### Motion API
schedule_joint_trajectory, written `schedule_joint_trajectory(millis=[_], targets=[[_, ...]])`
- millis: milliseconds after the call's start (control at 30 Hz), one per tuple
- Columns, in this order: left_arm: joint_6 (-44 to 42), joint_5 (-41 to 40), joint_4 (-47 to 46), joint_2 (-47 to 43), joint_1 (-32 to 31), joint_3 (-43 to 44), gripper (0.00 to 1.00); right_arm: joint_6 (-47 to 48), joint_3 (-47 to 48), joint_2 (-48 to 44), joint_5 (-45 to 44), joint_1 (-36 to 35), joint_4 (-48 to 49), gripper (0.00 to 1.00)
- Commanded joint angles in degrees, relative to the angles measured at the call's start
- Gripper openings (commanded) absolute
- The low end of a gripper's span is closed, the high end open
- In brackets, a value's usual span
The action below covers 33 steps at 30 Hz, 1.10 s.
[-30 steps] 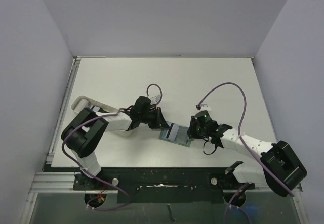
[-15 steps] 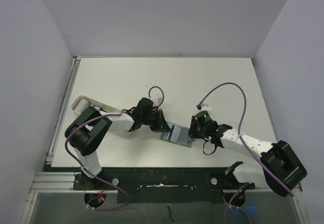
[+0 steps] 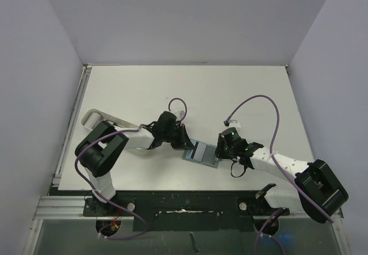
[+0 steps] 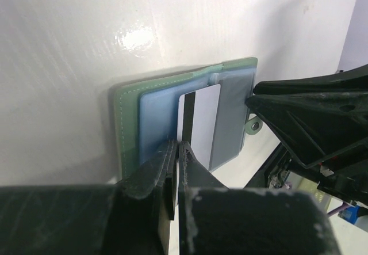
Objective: Put the credit cards into the card holder
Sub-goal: Insert the credit card into the card holder.
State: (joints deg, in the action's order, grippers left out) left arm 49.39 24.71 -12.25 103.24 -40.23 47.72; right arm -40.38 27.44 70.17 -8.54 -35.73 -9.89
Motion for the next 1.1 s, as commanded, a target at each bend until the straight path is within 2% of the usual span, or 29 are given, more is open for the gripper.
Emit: schedule_joint_trajectory(millis=[0, 367, 733, 900, 1067], targets=[[0.4, -3.5, 1.2, -1.5, -0.9, 2.0, 0.0, 0.2, 0.0, -0.2, -2.0, -0.3, 1.0, 0.25], [-6.9, -1.5, 3.7, 0.8, -3.1, 7.1, 0.0, 0.2, 0.0, -1.1, -1.8, -0.3, 1.0, 0.25], [-3.5, -3.8, 2.6, 1.3, -3.4, 5.8, 0.0, -0.4, 0.1, -1.2, -1.6, -0.5, 1.2, 0.25], [0.0, -5.2, -2.2, 1.2, -4.3, 3.4, 0.0, -2.6, 0.7, -3.0, -1.3, -0.5, 0.4, 0.28], [0.5, -5.3, -2.9, 2.0, -5.2, 4.0, 0.15, -4.4, 1.2, -5.5, -1.8, -0.4, -1.7, 0.3]])
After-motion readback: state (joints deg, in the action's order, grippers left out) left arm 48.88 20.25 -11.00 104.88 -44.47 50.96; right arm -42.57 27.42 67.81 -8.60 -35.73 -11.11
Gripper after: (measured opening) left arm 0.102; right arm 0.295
